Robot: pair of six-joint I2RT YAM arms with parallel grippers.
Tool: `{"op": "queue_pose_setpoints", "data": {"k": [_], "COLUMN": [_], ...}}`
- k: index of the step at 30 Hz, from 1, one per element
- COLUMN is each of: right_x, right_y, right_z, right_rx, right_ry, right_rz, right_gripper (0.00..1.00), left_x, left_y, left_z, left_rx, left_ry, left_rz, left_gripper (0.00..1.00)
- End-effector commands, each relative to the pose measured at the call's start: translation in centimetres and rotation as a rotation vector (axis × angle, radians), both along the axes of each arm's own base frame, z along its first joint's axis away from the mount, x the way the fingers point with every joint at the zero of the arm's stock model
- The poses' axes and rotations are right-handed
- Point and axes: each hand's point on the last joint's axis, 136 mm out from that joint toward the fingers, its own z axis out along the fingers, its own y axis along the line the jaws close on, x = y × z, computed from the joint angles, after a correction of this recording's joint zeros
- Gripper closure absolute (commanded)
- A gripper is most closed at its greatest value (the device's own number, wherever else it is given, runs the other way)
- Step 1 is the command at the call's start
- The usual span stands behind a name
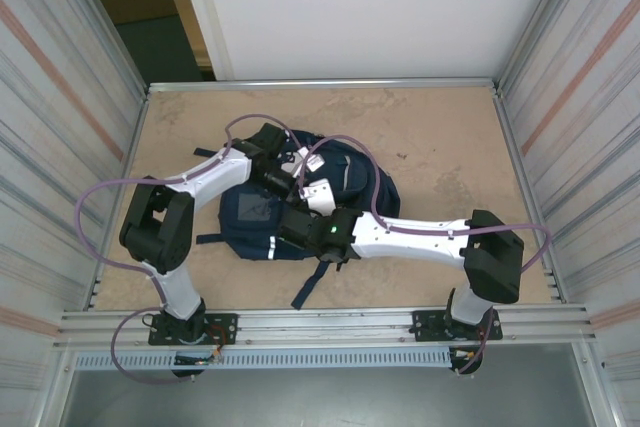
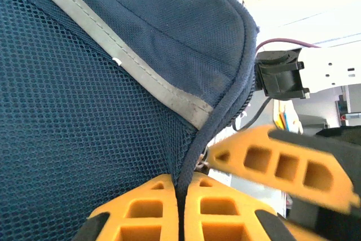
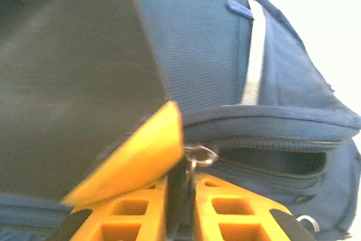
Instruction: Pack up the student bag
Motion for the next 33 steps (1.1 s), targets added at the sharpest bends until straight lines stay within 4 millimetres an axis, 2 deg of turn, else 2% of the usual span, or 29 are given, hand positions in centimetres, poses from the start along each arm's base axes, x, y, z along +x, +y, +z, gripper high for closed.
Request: {"op": "queue_pose_setpoints", "data": {"k": [1, 6, 11, 15, 20, 23, 27, 29, 33], "right_x": [1.1, 0.5, -0.1, 0.0, 0.5, 0.6, 0.4, -0.1, -1.2], "right_y": [-2.8, -2.8, -3.5, -5.9, -9.5, -11.1, -11.4, -10.6, -8.0], "right_z": [0.1, 0.8, 1.5, 2.0, 1.2, 0.8, 0.3, 0.0, 0.0], "right_rx": [-0.085, -0.006, 0.091, 0.166, 0.280, 0.355, 0.454, 0.518, 0.620], "right_ry": [-0.067, -0.029, 0.038, 0.108, 0.221, 0.271, 0.351, 0.405, 0.495], "right_rz": [-0.087, -0.087, -0.044, -0.032, -0.001, 0.014, 0.084, 0.160, 0.322], "right_gripper": [0.92, 1.00, 1.00, 1.00, 1.00, 1.00, 1.00, 1.00, 1.00], "left_x": [-2.6, -2.5, -2.4, -1.9, -1.2, -1.4, -3.4, -4.3, -4.0], "left_y": [-0.3, 0.0, 1.1, 2.6, 4.3, 4.5, 4.4, 4.4, 4.6], "left_z": [2.2, 2.0, 0.5, -1.2, -2.9, -2.4, -0.6, 0.7, 2.0], "left_rx": [-0.081, -0.049, 0.048, 0.155, 0.278, 0.275, 0.160, 0.071, -0.026], "left_ry": [0.141, 0.093, 0.027, -0.047, -0.088, -0.169, -0.441, -0.614, -0.933], "left_rz": [-0.056, -0.062, -0.071, -0.086, -0.078, -0.127, -0.331, -0.421, -0.510], "left_gripper": [0.95, 0.95, 0.95, 0.96, 0.96, 0.96, 0.99, 0.99, 0.93]}}
